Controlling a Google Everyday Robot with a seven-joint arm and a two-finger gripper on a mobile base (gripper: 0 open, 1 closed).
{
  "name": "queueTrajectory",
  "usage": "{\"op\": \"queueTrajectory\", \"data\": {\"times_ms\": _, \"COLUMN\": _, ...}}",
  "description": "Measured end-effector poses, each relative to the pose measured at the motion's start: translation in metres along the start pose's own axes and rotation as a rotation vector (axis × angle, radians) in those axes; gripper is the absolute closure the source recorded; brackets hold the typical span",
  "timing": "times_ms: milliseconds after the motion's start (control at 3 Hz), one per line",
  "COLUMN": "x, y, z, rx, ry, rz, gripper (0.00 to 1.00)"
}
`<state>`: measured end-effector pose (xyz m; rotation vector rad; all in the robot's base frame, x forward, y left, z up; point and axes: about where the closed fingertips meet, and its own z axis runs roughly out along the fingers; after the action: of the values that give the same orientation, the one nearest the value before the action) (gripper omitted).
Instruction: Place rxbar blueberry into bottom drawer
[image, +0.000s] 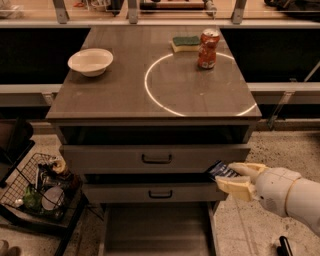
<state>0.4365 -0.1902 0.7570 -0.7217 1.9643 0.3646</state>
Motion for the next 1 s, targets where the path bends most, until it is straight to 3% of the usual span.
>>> {"op": "queueTrajectory", "data": {"times_ms": 333, "x": 0.063, "y": 0.002, "z": 0.016, "rx": -0.049, "ry": 0.039, "rz": -0.008, "gripper": 1.0}}
{"op": "queueTrajectory", "data": {"times_ms": 667, "x": 0.141, "y": 0.007, "z": 0.036, "rx": -0.134, "ry": 0.055, "rz": -0.013, "gripper": 1.0}}
{"op": "queueTrajectory", "data": {"times_ms": 1000, "x": 0.197, "y": 0.015, "z": 0.059, "rx": -0.222, "ry": 0.07, "rz": -0.021, "gripper": 1.0}}
